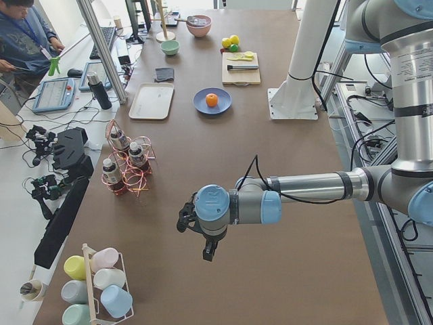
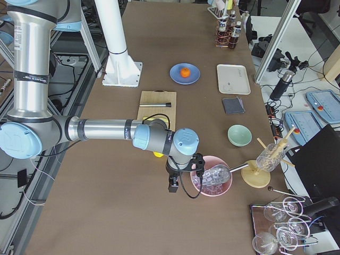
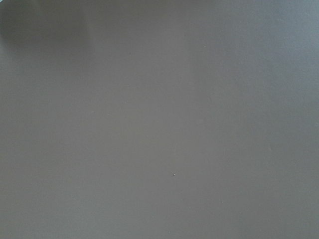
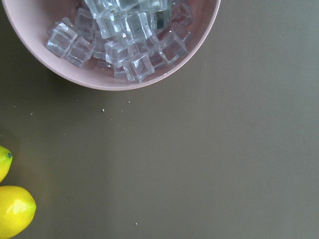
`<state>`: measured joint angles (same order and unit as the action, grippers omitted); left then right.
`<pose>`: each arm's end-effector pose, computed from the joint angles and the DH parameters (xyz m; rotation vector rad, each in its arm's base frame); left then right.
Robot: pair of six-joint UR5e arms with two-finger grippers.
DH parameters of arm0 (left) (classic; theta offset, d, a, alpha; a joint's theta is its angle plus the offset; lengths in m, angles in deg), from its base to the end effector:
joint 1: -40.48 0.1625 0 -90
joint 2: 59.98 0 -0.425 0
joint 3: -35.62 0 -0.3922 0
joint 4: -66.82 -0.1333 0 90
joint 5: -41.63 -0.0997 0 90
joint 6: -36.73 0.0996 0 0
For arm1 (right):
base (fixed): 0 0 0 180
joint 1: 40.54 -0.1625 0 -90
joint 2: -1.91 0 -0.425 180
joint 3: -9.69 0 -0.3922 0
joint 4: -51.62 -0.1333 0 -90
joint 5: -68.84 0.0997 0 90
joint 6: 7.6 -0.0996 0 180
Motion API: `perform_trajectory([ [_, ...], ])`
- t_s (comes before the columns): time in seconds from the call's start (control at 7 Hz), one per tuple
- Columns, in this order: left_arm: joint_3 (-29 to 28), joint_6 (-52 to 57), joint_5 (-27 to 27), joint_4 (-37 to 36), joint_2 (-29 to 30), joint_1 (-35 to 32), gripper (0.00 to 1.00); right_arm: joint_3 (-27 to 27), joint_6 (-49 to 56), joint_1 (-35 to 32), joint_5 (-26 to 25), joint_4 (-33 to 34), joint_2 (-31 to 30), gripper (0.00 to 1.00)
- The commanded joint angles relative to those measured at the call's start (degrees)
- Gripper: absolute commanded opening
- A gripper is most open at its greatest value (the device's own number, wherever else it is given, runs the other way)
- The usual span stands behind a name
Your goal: Pick orange to plate
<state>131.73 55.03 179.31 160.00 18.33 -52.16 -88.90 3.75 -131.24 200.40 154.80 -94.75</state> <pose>-0.0781 -0.3979 0.6880 0.1127 0.8275 0.2399 0.0724 -0.4251 0.6640 -0.1108 -0.7389 -0.1059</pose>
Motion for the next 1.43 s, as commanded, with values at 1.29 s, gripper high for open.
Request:
perform_trajectory([
  [1.29, -0.3, -0.27, -0.04, 0.16, -1.58, -2.2, 0.98, -0.46, -0.01, 0.0, 0.1, -0.09, -0.02, 1.0],
])
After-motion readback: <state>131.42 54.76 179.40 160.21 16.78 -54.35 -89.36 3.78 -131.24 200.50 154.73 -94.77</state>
